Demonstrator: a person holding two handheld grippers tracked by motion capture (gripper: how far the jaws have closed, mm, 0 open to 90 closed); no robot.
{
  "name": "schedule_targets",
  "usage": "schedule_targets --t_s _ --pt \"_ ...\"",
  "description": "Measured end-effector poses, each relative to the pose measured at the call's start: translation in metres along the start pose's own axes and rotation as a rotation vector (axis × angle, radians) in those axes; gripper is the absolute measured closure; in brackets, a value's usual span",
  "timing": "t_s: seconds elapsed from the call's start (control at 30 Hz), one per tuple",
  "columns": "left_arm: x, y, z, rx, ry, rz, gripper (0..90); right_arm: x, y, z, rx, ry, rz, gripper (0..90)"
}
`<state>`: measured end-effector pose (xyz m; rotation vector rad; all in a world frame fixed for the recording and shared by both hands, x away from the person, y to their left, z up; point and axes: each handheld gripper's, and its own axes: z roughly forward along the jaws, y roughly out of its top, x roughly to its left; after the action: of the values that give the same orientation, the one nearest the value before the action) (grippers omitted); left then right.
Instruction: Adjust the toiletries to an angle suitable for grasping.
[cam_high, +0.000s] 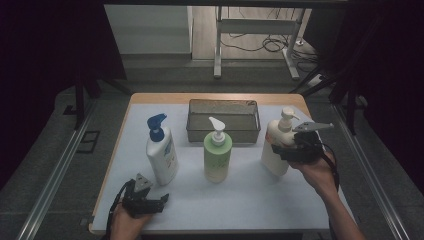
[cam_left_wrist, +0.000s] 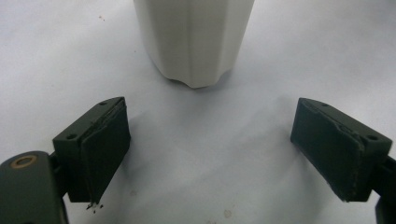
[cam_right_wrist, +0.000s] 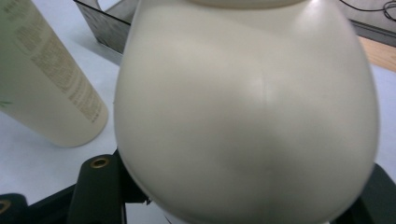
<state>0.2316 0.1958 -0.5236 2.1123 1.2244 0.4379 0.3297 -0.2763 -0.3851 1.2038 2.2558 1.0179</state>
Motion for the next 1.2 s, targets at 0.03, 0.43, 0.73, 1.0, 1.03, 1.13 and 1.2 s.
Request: schedule_targets --t_s 0.03,0.43,0.73,1.0,1.03,1.13,1.2 --pt "0.0 0.0 0.0 -0.001 0.001 -0.002 11.7 0.002 0.004 -0.002 -0.001 0.009 -0.004 37.0" --pt "0.0 0.0 0.0 -0.003 0.001 -0.001 11.7 0.012 0.026 -0.006 -0.015 0.046 -0.015 37.0" --pt "0.0 0.0 0.0 -0.003 0.001 -0.001 11.7 0.019 0.049 -0.001 -0.034 0.079 -0.026 37.1" --pt "0.0 0.0 0.0 -0.003 0.001 -0.001 11.7 0.024 0.066 0.003 -0.05 0.079 -0.027 37.2" --pt "0.0 0.0 0.0 -0.003 0.001 -0.002 11.7 0.026 0.068 0.003 -0.051 0.079 -0.027 37.2" --pt "0.0 0.0 0.0 -0.002 0.001 0.0 11.7 0.028 0.076 0.005 -0.057 0.073 -0.032 37.2" --pt "0.0 0.0 0.0 -0.003 0.001 0.0 11.7 0.029 0.083 0.008 -0.061 0.065 -0.026 37.2"
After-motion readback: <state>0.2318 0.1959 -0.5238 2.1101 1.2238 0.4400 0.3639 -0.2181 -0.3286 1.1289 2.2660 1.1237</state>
